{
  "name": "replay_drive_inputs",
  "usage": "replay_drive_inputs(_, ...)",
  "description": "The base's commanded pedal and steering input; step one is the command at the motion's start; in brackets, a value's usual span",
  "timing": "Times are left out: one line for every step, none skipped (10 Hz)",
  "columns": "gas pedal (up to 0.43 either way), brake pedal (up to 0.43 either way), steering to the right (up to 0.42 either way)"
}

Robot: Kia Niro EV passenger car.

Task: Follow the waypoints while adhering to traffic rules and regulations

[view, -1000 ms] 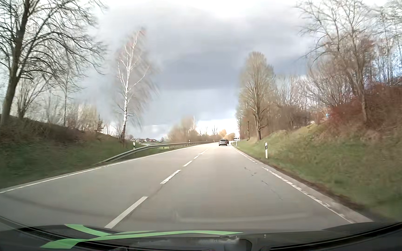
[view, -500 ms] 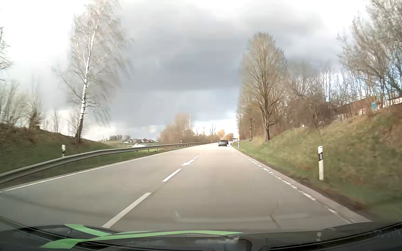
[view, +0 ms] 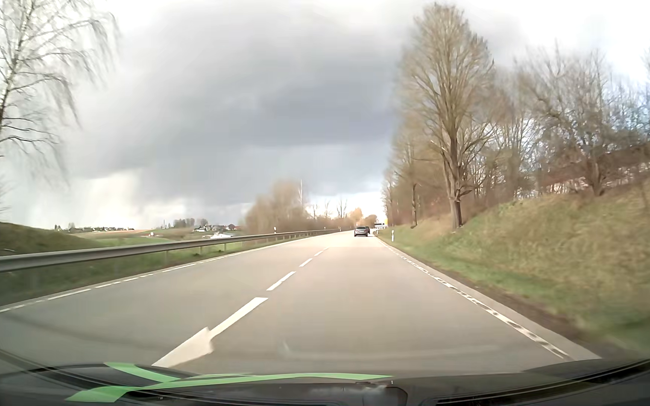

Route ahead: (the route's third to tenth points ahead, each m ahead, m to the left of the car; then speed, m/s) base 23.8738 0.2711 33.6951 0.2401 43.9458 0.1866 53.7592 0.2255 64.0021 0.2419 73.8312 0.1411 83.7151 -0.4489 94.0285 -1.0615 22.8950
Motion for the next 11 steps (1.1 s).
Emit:
replay_drive_inputs(0.169,0.000,0.000)
replay_drive_inputs(0.169,0.000,0.000)
replay_drive_inputs(0.169,0.000,0.000)
replay_drive_inputs(0.169,0.000,0.000)
replay_drive_inputs(0.169,0.000,0.000)
replay_drive_inputs(0.177,0.000,0.001)
replay_drive_inputs(0.197,0.000,0.001)
replay_drive_inputs(0.197,0.000,0.000)
replay_drive_inputs(0.197,0.000,0.001)
replay_drive_inputs(0.197,0.000,0.001)
replay_drive_inputs(0.209,0.000,0.001)
